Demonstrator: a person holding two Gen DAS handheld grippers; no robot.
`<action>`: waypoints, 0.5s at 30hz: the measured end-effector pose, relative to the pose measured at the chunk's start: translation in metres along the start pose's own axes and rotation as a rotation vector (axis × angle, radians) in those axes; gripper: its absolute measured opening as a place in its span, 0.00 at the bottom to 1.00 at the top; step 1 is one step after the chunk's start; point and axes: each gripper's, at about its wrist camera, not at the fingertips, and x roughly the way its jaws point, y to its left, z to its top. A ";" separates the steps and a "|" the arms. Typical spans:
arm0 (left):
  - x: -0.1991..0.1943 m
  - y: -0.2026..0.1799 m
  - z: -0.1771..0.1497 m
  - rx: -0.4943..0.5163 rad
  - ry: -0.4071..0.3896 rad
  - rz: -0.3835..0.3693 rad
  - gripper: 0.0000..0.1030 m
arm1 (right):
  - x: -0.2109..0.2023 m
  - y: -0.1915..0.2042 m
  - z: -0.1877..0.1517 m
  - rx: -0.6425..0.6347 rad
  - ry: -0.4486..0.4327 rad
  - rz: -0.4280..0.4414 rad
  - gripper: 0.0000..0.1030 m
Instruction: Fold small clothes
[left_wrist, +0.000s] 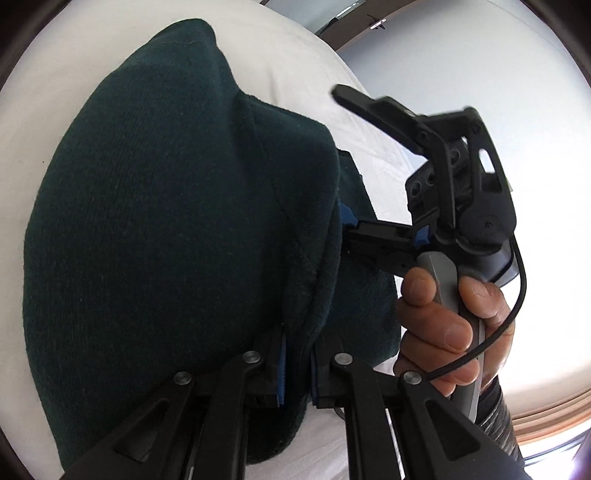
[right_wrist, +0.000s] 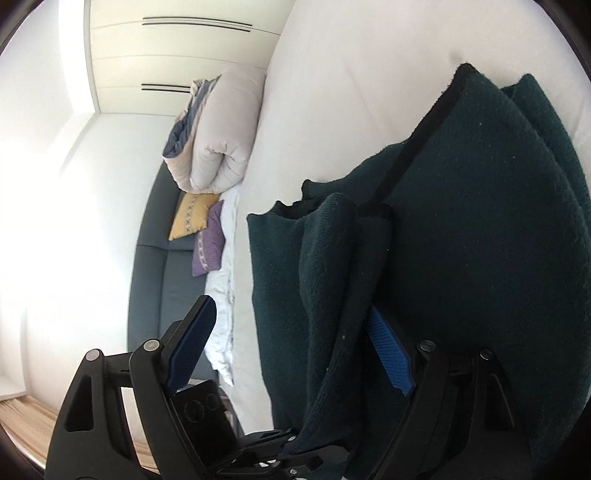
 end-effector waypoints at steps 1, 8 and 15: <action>-0.001 -0.001 -0.001 0.002 -0.003 0.003 0.09 | 0.007 0.003 0.002 -0.017 0.018 -0.036 0.76; -0.003 -0.007 -0.001 0.000 -0.004 -0.012 0.09 | 0.032 -0.003 0.005 -0.043 0.097 -0.185 0.14; 0.010 -0.043 0.011 0.042 -0.015 -0.067 0.09 | -0.007 0.012 0.033 -0.121 0.085 -0.238 0.13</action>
